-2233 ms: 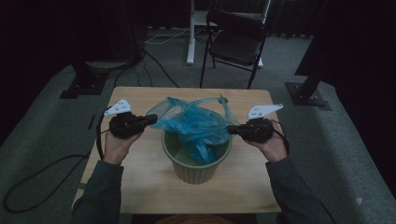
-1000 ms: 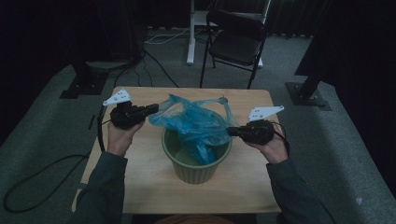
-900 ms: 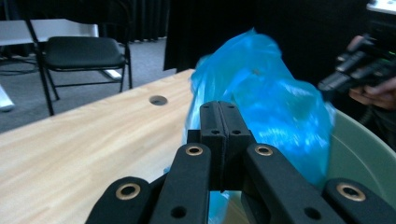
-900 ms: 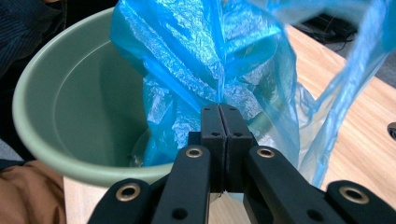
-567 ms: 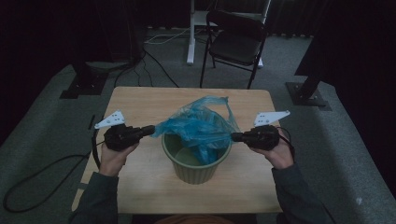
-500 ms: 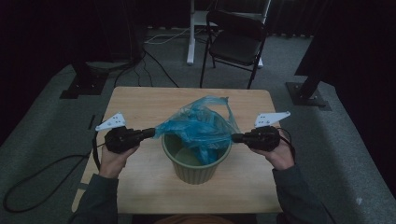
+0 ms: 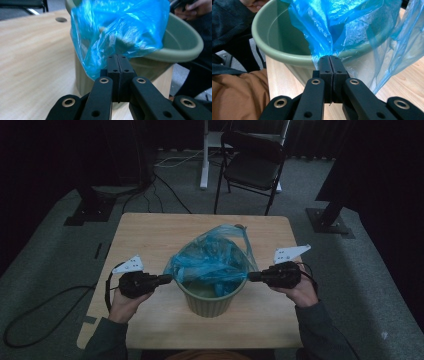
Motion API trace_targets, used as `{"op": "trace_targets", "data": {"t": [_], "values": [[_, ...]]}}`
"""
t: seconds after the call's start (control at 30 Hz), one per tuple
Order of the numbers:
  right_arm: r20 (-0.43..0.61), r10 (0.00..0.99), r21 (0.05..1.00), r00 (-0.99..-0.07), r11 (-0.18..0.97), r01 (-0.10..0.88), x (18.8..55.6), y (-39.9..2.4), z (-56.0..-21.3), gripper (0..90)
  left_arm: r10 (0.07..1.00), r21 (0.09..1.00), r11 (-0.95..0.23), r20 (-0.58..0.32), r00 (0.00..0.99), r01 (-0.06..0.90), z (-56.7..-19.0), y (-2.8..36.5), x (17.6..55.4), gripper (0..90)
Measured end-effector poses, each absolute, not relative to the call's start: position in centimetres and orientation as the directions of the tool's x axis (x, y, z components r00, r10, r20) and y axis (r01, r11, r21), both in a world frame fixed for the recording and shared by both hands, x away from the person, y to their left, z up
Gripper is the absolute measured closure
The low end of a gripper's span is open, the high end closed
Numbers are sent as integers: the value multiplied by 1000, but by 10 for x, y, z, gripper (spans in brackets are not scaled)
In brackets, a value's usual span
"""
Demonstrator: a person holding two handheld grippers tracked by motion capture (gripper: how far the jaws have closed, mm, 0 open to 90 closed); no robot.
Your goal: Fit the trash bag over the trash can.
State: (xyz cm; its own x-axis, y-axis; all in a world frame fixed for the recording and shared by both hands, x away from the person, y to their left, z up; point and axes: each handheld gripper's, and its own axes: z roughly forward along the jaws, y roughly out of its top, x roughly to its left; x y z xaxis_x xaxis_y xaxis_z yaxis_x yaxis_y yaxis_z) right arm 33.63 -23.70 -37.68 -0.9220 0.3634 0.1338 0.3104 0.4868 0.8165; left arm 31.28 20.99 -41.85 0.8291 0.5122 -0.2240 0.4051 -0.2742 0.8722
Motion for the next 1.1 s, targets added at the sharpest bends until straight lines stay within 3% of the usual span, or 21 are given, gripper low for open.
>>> {"op": "trace_targets", "data": {"t": [0.57, 0.9, 1.1], "values": [[134, 402, 835, -906, 446, 321, 345, -232, -381, 896, 535, 872, -239, -249, 808, 427, -425, 201, 331, 900], [158, 326, 808, -932, 499, 312, 342, -231, -388, 871, 533, 857, -270, -247, 809, 439, -431, 207, 321, 897], [152, 335, 813, -930, 493, 310, 342, -233, -387, 841, 556, 883, -223, -233, 798, 413, -419, 224, 314, 742]]}}
